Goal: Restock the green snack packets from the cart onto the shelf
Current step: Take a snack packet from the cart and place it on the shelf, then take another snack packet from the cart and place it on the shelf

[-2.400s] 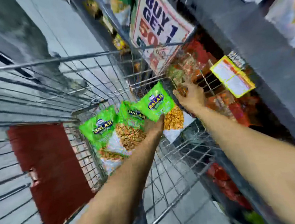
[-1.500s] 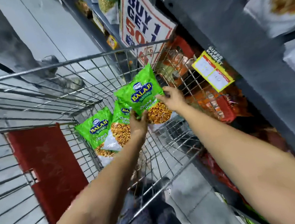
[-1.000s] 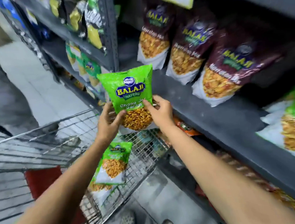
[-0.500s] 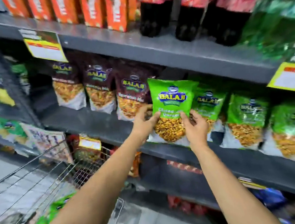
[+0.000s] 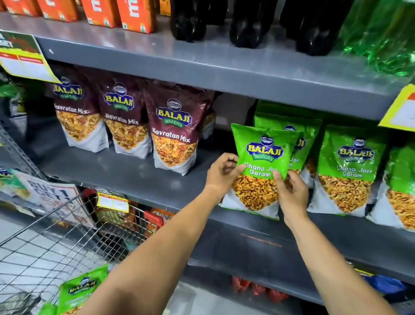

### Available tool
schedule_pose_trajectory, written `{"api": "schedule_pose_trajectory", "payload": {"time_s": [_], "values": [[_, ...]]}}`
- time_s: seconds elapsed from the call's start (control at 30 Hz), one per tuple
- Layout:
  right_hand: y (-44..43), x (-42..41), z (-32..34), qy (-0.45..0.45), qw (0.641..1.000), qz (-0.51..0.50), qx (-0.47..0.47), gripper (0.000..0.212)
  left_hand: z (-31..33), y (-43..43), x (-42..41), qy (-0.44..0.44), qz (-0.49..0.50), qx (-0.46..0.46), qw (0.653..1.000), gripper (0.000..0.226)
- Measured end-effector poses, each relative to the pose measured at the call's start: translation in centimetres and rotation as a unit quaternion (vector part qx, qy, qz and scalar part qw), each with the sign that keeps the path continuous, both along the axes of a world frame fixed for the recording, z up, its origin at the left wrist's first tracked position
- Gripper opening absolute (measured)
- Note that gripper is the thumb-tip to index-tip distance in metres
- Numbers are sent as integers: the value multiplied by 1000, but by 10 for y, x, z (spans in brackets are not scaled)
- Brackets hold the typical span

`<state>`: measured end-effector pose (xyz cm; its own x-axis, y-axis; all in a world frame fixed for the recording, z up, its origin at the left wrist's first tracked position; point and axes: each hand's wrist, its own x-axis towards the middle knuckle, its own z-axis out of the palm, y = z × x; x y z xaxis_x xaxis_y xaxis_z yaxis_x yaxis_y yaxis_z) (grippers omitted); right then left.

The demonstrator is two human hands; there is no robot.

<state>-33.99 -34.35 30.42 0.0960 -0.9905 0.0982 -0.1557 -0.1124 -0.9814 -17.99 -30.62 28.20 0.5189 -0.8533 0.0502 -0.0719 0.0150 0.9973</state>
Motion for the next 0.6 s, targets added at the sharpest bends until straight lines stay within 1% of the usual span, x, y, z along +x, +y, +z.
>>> {"api": "schedule_pose_trajectory", "payload": {"time_s": [0.03,0.07,0.13,0.2,0.23,0.27,0.33,0.37,0.43,0.5,0.53,0.6], "values": [[0,2,-1,26,1000,-2,-8,35,2,5,3,-2,-6,-2,1000,19],[0,-1,-2,63,997,-14,-39,42,5,9,4,-6,-13,-3,1000,20],[0,0,-3,153,976,-36,-148,60,14,22,12,-37,-7,-10,999,22],[3,13,2,252,932,-48,-257,72,26,44,30,-92,17,-10,996,26],[6,20,6,290,909,-50,-297,74,33,56,40,-132,30,-5,991,27],[9,32,10,313,889,-38,-332,74,36,72,53,-193,54,-2,980,30],[22,63,15,332,863,17,-380,73,36,109,81,-338,102,28,935,40],[29,80,14,335,853,47,-398,72,34,129,95,-395,121,52,909,45],[48,118,13,335,830,107,-432,71,28,172,119,-471,163,107,860,54],[79,159,10,322,806,173,-465,69,20,220,137,-515,208,157,817,58],[94,177,6,314,795,203,-478,68,15,242,144,-524,229,174,802,59],[129,213,-4,290,777,260,-494,64,4,288,156,-508,276,209,789,59]]}}
